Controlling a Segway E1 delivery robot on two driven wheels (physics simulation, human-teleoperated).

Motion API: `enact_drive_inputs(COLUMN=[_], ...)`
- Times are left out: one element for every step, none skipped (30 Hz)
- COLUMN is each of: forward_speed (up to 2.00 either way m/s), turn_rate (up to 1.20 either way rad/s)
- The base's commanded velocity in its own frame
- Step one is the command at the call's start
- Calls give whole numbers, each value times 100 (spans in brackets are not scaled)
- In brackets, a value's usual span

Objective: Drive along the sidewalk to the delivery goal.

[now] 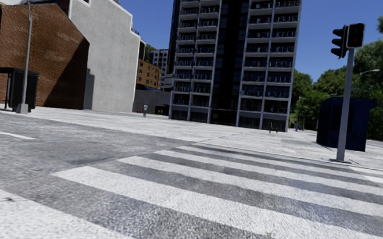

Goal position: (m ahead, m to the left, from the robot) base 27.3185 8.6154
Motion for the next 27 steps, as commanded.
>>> enact_drive_inputs(forward_speed=[200, 200, 200, 200, 200, 200, 200, 200, 200, 200, 200, 200, 200, 200, 200, 200, 200, 200, 200, 200, 200, 200, 200, 200, 200, 200, 200], turn_rate=[-47, -47, -48, -48, -48, -48, -48, -48, -48, -48, -48, -48, -48, -48, -48, -48, -48, -48, -48, -48, -48, -48, -48, -46, -20, -20, 0])
